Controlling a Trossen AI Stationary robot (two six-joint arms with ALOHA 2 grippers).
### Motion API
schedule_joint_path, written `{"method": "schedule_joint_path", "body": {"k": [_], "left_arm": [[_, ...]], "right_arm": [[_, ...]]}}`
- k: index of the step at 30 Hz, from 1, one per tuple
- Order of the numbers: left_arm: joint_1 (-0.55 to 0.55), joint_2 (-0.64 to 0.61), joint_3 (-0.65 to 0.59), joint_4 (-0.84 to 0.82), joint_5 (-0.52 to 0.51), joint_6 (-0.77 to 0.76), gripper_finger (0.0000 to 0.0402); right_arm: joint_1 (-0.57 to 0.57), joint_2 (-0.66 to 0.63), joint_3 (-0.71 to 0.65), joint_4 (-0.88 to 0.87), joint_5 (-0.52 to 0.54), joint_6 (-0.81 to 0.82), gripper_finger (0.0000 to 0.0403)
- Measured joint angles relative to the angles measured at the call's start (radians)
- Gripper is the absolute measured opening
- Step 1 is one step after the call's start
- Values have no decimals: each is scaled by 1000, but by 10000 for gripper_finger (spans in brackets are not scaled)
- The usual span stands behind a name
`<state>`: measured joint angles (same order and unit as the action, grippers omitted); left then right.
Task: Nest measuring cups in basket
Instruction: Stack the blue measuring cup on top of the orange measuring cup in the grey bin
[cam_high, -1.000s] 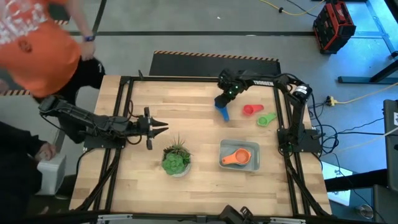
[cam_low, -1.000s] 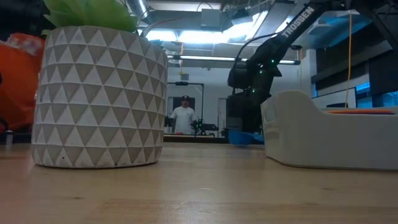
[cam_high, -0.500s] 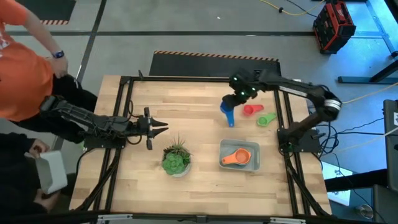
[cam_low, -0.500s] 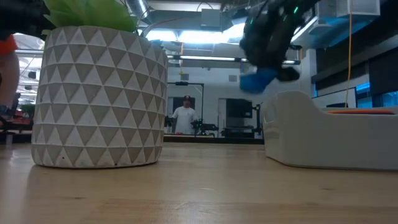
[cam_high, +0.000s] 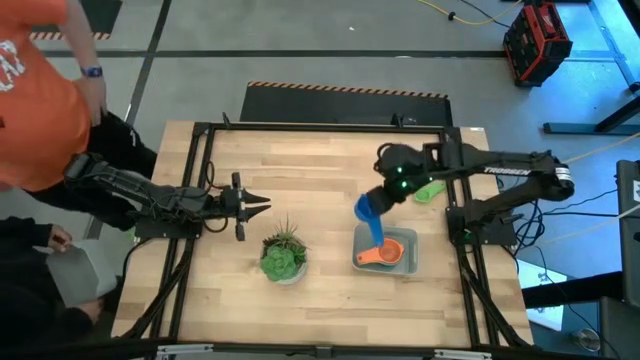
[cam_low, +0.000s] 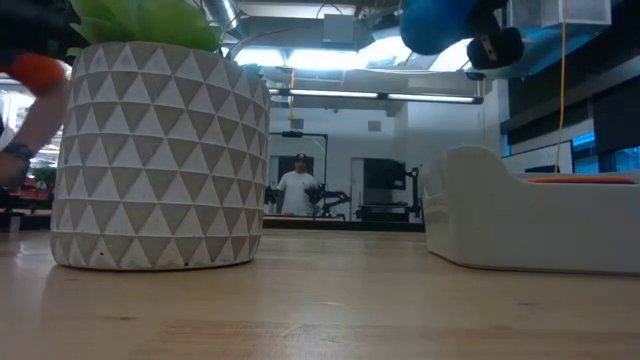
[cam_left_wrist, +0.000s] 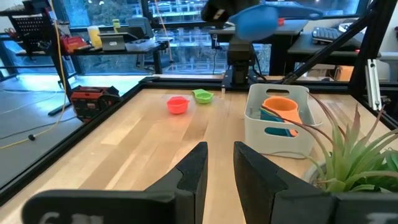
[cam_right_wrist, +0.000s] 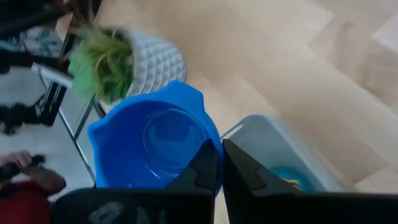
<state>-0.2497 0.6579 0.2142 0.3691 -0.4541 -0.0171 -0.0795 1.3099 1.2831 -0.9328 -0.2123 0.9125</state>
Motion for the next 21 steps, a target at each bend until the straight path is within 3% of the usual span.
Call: {"method": "schedule_joint_path", "body": {"k": [15,21], "left_arm": [[0,0,0,-12,24,0,71],[0,0,0,66,25,-6,71]], "right_arm": [[170,57,0,80,44,3,14],[158,57,0,205,193,-44,14]]}}
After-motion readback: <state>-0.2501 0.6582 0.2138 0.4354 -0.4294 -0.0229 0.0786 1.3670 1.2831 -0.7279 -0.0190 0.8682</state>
